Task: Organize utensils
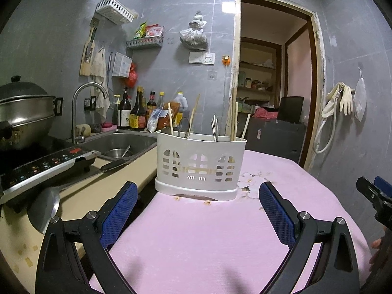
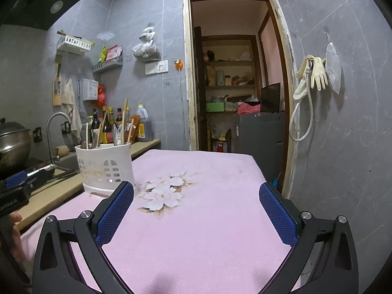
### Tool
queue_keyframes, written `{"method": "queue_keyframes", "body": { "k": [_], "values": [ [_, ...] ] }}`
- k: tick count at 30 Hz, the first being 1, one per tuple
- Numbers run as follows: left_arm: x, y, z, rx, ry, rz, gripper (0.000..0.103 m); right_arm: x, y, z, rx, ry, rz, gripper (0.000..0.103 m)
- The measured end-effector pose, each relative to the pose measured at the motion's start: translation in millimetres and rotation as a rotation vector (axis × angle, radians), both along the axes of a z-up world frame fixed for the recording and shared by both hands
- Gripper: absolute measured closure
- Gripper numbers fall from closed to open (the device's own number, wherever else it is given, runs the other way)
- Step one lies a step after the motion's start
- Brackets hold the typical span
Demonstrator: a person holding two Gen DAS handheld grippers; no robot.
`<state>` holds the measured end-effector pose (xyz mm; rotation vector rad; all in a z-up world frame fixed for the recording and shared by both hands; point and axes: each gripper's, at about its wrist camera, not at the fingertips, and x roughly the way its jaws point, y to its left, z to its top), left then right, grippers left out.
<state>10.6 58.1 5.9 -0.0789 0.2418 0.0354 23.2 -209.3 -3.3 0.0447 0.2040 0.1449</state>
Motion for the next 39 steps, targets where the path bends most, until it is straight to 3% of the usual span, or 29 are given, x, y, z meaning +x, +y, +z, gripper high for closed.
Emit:
{"method": "queue_keyframes", "body": {
  "k": [39],
  "values": [
    [-1.1, 6.2, 0.3, 0.003, 0.0, 0.005, 0.006, 0.6, 3.7, -0.2, -0.015, 0.01, 0.007, 0.0]
  ]
}}
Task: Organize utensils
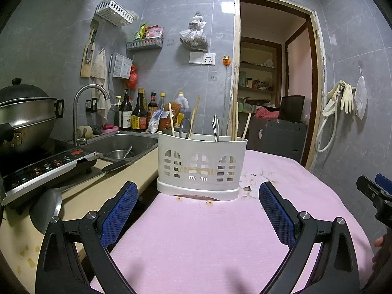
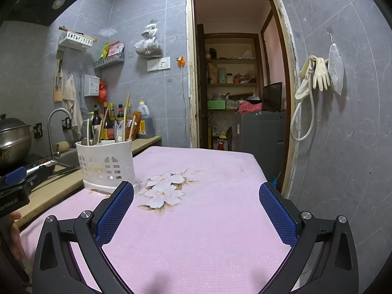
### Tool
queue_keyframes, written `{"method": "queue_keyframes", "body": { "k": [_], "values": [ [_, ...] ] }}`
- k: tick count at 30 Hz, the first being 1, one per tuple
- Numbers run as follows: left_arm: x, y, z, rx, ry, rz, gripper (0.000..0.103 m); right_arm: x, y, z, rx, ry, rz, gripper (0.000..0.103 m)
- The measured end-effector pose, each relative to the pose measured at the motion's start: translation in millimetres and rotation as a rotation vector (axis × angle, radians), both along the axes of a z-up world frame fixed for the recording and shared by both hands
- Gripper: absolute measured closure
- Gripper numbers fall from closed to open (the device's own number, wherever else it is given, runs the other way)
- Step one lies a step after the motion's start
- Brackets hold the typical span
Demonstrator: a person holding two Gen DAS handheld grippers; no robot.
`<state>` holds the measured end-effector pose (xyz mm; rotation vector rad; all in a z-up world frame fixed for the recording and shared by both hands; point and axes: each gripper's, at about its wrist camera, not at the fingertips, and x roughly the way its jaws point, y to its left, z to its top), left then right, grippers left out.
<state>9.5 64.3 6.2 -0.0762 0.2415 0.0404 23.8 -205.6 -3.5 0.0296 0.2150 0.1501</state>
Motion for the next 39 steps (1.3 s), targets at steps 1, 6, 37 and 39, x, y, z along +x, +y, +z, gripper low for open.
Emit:
{"method": "queue_keyframes", "body": {
  "k": [1, 6, 37, 39],
  "values": [
    [-0.1, 0.5, 0.4, 0.0, 0.0, 0.0, 0.006, -0.3, 0.1, 0.0, 0.001, -0.001, -0.001, 0.0],
    [0.3, 0.7, -0.1, 0.001, 0.0, -0.001, 0.006, 0.1, 0.2, -0.3, 0.001, 0.0, -0.001, 0.0],
    [1.4, 3.6, 1.6, 0.003, -0.002, 0.0, 0.006, 0.3, 0.9, 0.2, 0.002, 0.003, -0.001, 0.0],
    [1.4, 3.7, 1.5, 0.003, -0.002, 0.0, 0.006, 0.8, 0.9, -0.3, 0.001, 0.004, -0.001, 0.0]
  ]
}}
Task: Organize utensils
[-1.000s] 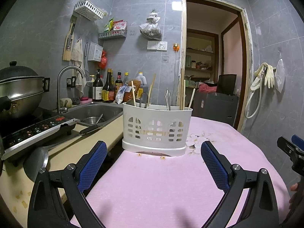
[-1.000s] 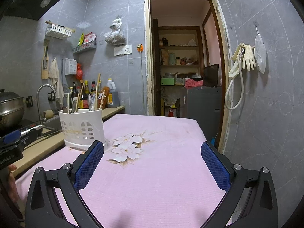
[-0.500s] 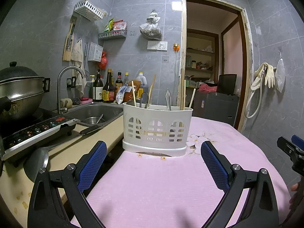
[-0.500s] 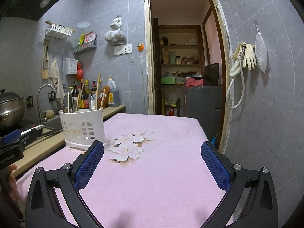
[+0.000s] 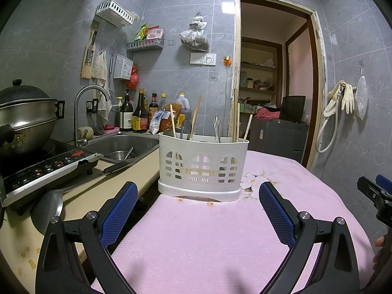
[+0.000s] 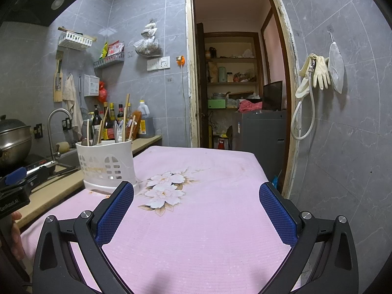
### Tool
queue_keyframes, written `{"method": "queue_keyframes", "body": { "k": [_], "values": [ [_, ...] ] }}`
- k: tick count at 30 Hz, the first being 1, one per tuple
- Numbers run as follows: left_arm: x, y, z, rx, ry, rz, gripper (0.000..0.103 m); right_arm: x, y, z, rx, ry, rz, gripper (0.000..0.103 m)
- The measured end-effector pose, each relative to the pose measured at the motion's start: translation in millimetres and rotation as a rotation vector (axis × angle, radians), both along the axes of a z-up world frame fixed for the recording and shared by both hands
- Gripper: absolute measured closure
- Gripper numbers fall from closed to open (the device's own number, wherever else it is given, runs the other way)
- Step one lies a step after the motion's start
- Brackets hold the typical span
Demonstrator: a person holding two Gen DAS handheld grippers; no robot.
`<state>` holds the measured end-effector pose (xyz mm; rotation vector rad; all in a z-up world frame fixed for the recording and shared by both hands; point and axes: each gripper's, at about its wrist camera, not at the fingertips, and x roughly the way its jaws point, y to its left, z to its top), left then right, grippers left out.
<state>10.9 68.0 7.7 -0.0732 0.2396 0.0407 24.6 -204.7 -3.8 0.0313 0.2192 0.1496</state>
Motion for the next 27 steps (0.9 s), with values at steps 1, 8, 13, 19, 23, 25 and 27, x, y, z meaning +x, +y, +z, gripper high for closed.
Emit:
{"method": "queue_keyframes", "body": {
  "k": [1, 8, 13, 19, 23, 25, 27],
  "values": [
    [0.1, 0.0, -0.3, 0.0, 0.0, -0.001, 0.006, -0.1, -0.1, 0.2, 0.0, 0.0, 0.0, 0.0],
    [0.1, 0.8, -0.4, 0.0, 0.0, -0.002, 0.006, -0.2, 0.3, 0.4, -0.001, -0.001, -0.001, 0.0],
    [0.3, 1.2, -0.4, 0.001, 0.001, -0.002, 0.006, -0.1, 0.2, 0.5, 0.0, 0.0, 0.0, 0.0],
    [0.0, 0.9, -0.5, 0.0, 0.0, -0.002, 0.006, -0.3, 0.5, 0.6, -0.001, 0.0, 0.0, 0.0],
    [0.0, 0.5, -1.0, -0.001, -0.001, -0.002, 0.006, -0.2, 0.6, 0.8, 0.0, 0.0, 0.0, 0.0],
    [0.3, 1.3, -0.6, -0.006, 0.002, -0.008, 0.006, -0.3, 0.8, 0.6, -0.002, -0.001, 0.0, 0.0],
    [1.5, 2.1, -0.6, -0.014, 0.012, -0.006, 0.006, -0.1, 0.4, 0.8, 0.003, 0.001, 0.0, 0.0]
  ]
}}
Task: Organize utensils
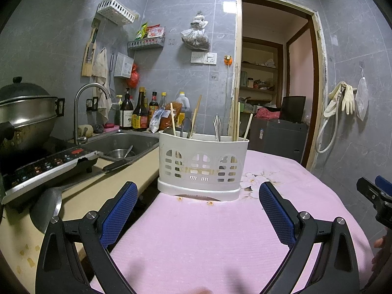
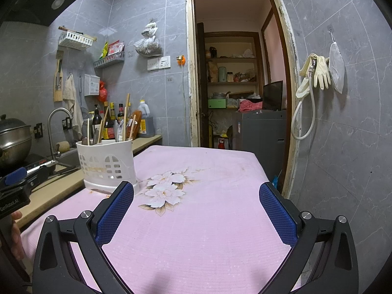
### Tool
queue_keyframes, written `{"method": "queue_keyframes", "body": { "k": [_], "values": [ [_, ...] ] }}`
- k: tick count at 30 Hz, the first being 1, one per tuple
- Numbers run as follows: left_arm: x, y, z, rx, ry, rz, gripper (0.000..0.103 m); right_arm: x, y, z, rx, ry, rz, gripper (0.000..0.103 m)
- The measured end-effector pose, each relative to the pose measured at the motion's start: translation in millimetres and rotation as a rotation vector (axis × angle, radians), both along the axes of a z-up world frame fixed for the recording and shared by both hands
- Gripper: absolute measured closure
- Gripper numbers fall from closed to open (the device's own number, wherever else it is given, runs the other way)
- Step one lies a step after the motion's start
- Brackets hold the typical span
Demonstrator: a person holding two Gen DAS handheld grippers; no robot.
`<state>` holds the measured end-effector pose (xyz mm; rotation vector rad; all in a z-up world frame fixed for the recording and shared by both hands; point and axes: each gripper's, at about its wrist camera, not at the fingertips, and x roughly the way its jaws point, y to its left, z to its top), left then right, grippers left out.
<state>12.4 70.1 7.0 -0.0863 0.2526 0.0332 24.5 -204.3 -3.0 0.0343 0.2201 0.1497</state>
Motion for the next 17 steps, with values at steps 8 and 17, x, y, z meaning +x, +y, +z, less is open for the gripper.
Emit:
{"method": "queue_keyframes", "body": {
  "k": [8, 17],
  "values": [
    [1.5, -0.1, -2.1, 0.004, 0.011, 0.006, 0.006, 0.4, 1.3, -1.5, -0.002, 0.0, -0.003, 0.0],
    [2.6, -4.1, -3.6, 0.024, 0.005, 0.006, 0.006, 0.4, 1.7, -1.1, -0.001, 0.001, -0.004, 0.0]
  ]
}}
